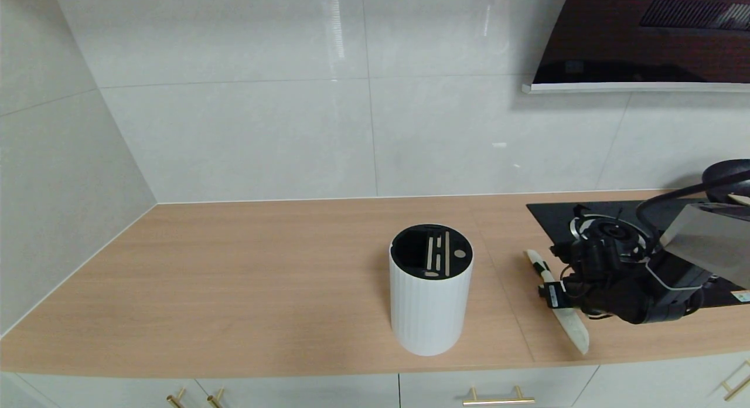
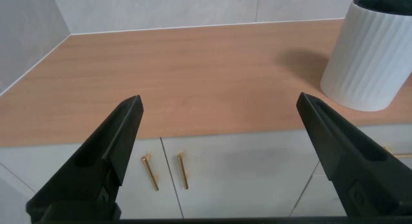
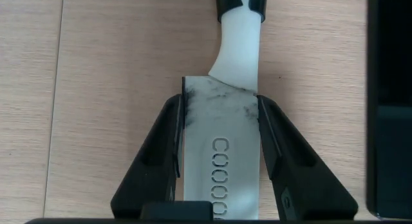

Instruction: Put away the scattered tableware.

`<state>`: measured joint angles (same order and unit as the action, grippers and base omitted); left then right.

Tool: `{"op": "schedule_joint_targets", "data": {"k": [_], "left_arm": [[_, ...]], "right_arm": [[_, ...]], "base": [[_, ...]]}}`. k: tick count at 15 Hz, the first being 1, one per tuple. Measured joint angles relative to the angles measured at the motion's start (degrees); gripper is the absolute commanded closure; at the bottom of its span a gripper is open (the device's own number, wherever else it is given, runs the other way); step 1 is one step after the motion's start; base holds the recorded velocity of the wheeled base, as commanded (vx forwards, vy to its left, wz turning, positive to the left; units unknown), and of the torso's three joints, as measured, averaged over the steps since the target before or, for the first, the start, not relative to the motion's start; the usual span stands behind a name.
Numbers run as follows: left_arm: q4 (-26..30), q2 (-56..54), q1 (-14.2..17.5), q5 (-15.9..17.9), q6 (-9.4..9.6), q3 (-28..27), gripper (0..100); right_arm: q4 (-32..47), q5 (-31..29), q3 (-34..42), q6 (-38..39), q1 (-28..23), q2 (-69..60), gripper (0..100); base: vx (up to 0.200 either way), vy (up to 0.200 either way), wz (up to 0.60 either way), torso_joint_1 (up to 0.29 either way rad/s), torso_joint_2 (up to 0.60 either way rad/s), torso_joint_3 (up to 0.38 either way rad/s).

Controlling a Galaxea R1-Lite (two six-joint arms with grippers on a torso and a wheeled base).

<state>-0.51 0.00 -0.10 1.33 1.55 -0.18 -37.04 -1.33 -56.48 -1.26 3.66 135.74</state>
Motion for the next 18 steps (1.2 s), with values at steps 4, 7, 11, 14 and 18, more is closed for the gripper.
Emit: {"op": "schedule_joint_targets", "data": {"k": [4, 7, 11, 14, 18], "left_arm": [[0.0, 0.0, 0.0, -0.1, 0.22, 0.0, 0], [0.0, 0.0, 0.0, 0.0, 0.06, 0.0, 0], [2.0, 2.7, -0.1, 3.8, 0.04, -7.3, 0], [2.9, 14.7, -0.2, 8.3, -0.05, -17.8, 0], [2.0, 37.7, -2.2, 12.9, -3.18, -31.6, 0]], "right_arm": [[0.1, 0.6, 2.0, 0.7, -0.1, -5.3, 100], [0.2, 1.0, 4.5, 0.9, 0.7, -13.1, 100], [0.9, -0.6, 8.4, 0.9, 6.9, -27.2, 100], [1.6, -6.2, 8.5, 0.9, 15.7, -36.0, 100], [1.6, -11.6, 6.7, 0.9, 26.5, -41.8, 100]], "base": [[0.000, 0.000, 0.00, 0.000, 0.00, 0.000], [0.000, 0.000, 0.00, 0.000, 0.00, 0.000], [0.000, 0.000, 0.00, 0.000, 0.00, 0.000], [0.000, 0.000, 0.00, 0.000, 0.00, 0.000], [0.000, 0.000, 0.00, 0.000, 0.00, 0.000]]}}
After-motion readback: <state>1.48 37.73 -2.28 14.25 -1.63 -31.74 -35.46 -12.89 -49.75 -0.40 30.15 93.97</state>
